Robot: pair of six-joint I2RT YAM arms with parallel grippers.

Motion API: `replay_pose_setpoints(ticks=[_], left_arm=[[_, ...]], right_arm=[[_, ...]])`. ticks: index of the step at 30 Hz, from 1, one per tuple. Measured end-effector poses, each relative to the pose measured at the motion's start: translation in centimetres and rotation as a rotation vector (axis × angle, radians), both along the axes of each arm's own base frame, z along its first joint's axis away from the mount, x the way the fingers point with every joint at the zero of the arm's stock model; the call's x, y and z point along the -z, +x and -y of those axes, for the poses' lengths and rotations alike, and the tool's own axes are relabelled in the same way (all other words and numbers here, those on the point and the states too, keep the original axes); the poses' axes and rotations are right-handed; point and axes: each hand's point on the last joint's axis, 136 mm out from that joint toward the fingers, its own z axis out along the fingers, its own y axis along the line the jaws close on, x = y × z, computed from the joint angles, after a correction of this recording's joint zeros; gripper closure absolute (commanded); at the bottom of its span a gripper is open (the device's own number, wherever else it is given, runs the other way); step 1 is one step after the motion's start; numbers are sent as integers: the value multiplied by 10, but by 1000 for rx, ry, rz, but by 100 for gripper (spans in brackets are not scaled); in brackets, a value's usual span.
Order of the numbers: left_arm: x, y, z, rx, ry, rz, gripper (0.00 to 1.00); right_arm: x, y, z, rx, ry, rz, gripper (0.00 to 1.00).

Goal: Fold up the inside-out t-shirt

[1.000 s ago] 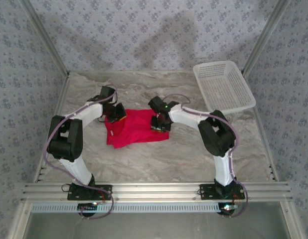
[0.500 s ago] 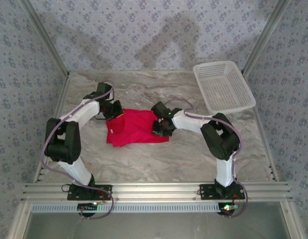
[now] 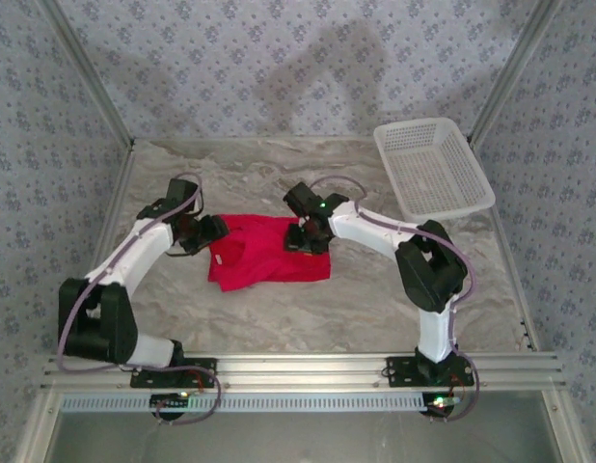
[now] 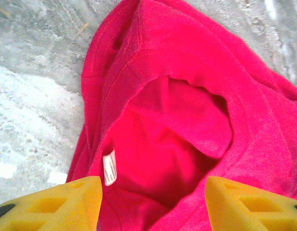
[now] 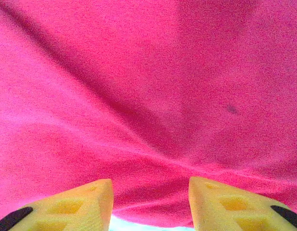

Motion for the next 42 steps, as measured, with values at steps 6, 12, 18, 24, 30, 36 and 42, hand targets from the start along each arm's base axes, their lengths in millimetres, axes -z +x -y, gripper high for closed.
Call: replay_pose_setpoints(ticks=[6, 12, 18, 24, 30, 36, 42], left_arm=[[17, -41, 14, 42, -90, -60, 49], [65, -86, 25, 67, -122, -212, 56], [87, -78, 22, 50, -101, -273, 97], [65, -7, -7, -33, -46, -189, 100], [73, 37, -4, -38, -45, -194, 93], [65, 65, 3, 4, -37, -162, 43], [25, 60, 0, 23, -21, -73, 40]], right_arm=[[-20, 42, -19, -2, 77, 34, 54], [37, 64, 0, 48, 14, -66, 54], [60, 54, 13, 48, -15, -94, 55], [63, 0, 49, 58, -39, -95, 55], [58, -81, 37, -38, -83, -115, 48], [20, -85, 12, -120, -54, -59, 36], [-16, 17, 20, -45, 71, 62, 33]])
